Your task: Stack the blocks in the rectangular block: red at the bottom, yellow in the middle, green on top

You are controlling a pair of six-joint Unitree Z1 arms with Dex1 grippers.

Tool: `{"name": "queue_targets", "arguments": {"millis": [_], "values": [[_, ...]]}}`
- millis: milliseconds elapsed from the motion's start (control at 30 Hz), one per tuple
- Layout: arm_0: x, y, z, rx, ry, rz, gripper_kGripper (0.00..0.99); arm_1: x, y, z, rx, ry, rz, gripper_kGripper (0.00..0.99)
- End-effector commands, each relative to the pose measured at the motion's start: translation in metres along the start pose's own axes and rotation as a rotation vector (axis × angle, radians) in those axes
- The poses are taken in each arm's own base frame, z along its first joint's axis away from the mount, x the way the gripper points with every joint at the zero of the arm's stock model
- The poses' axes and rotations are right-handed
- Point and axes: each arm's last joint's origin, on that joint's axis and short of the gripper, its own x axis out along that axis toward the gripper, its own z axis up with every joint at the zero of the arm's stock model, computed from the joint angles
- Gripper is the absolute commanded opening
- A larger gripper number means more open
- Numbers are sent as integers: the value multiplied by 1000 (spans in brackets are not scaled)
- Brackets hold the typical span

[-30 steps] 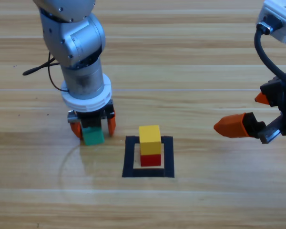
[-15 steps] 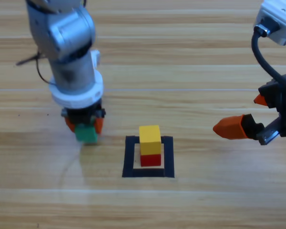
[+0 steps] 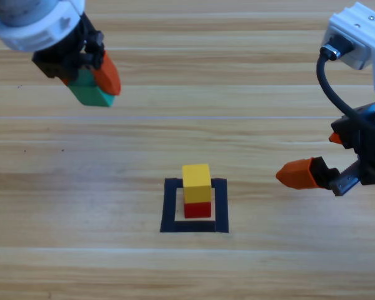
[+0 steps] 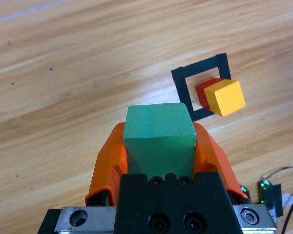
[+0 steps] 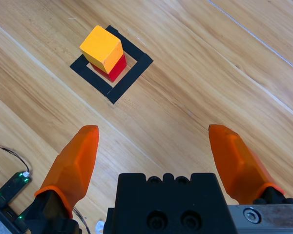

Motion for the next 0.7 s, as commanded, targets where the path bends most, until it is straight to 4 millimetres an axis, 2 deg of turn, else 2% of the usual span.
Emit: {"name": "queue_targets", "arguments": {"millis": [33,300,700], "values": [[29,-44,-11,24,107,19,18,12,-4,0,7,40,-23,986],[59,-89,-8,-43,153,65,18,16,-4,1,4,47,-39,986],[102,-127,1,-186,203,168,18,21,-3,4,3,48,-53,986]]}}
